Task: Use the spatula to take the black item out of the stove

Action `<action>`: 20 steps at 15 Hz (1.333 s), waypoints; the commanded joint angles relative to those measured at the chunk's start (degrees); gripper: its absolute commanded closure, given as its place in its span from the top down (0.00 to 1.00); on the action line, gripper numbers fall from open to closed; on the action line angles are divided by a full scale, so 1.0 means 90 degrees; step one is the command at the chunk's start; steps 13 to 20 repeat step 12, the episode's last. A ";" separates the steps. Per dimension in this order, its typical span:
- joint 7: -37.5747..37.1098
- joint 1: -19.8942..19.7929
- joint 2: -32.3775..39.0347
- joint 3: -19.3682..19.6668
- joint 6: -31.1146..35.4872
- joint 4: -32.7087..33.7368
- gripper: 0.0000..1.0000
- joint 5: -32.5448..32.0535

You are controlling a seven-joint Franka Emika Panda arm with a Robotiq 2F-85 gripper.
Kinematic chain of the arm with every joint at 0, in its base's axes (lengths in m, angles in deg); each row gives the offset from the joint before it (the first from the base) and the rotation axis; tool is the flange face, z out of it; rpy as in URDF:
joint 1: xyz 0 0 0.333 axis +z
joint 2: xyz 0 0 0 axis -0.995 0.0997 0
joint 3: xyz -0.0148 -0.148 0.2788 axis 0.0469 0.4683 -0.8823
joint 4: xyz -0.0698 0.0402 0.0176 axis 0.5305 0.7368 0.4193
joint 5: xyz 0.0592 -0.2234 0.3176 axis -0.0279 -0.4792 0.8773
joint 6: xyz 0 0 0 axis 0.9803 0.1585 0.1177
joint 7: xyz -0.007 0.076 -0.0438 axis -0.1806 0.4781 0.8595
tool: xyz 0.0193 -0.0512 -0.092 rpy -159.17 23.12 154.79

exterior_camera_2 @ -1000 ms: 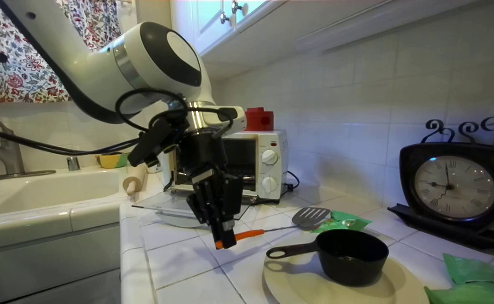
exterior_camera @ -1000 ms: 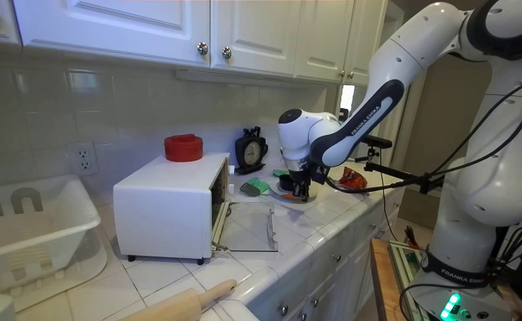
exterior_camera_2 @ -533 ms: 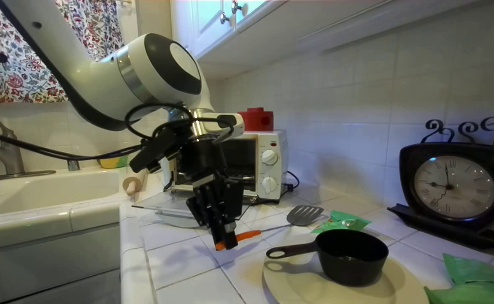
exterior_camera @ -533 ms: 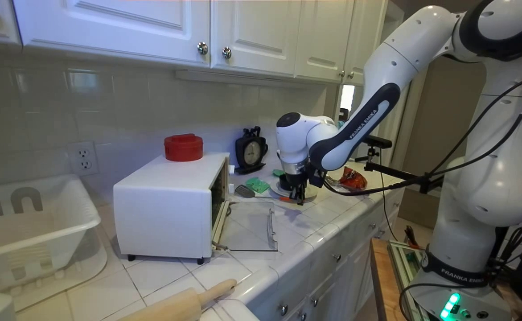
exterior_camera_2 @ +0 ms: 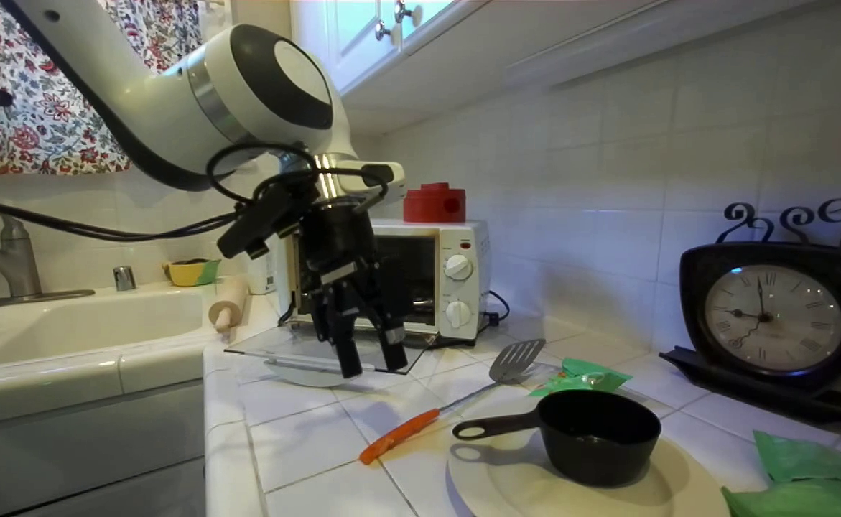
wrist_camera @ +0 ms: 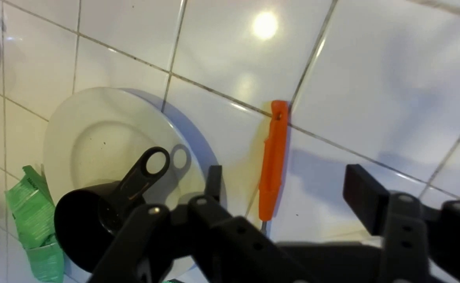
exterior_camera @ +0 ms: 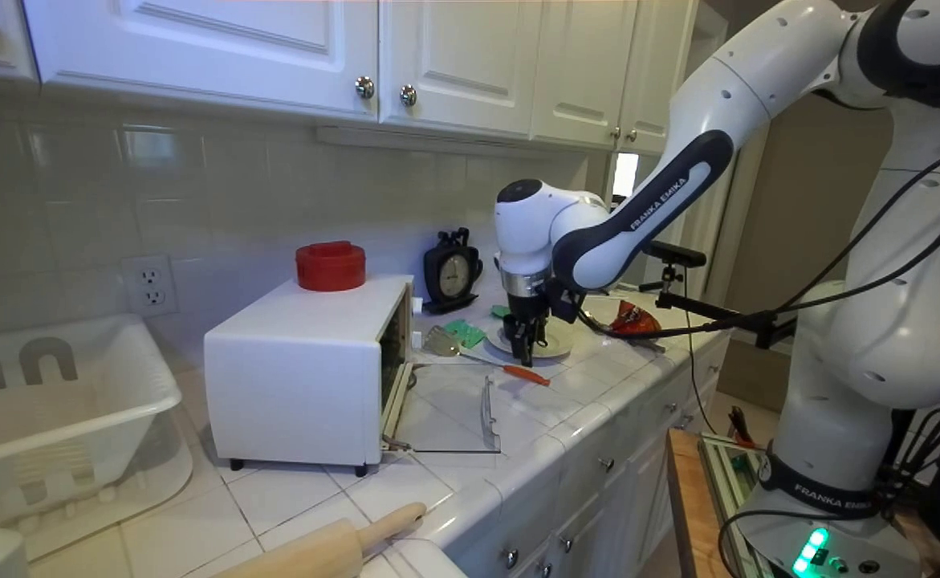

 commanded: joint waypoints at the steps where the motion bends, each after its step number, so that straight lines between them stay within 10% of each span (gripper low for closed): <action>1: 0.0900 0.0208 -0.0829 0.0001 -0.0811 -0.0140 1.00 0.1254; 7: 0.1542 0.0231 -0.1619 0.0161 -0.2126 0.0323 1.00 0.2964; 20: 0.1428 0.0154 -0.1638 0.0089 -0.2138 0.0398 1.00 0.2831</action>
